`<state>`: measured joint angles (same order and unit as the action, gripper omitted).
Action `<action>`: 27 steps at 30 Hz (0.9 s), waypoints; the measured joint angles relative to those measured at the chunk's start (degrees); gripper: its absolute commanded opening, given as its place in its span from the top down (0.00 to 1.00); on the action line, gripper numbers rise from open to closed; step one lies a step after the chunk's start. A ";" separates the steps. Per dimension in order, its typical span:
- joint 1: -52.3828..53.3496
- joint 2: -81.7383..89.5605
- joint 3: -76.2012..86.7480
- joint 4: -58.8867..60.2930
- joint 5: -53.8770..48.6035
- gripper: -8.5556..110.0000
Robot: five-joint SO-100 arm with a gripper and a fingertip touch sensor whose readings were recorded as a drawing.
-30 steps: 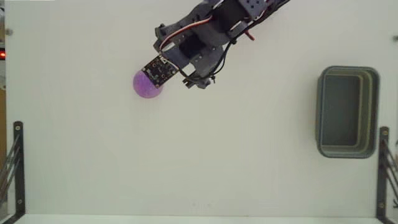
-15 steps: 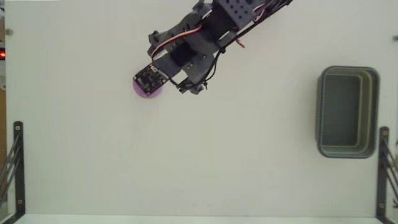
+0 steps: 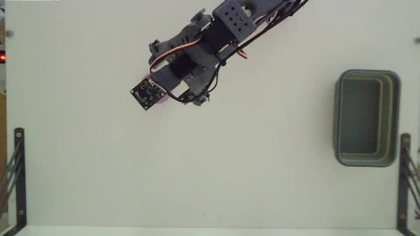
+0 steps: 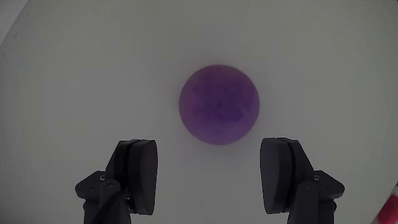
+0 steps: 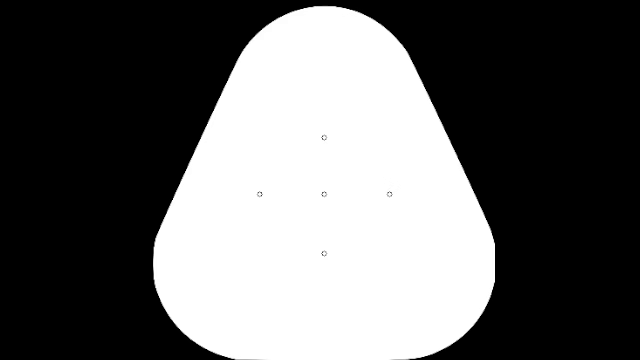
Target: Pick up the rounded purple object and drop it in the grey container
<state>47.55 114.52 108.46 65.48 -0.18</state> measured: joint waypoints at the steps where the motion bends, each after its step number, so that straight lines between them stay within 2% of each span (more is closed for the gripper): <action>1: 0.00 -0.35 -0.18 0.00 0.00 0.00; 27: 0.00 -10.46 -7.47 -4.13 0.00 0.00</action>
<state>47.55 104.06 100.99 61.35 -0.18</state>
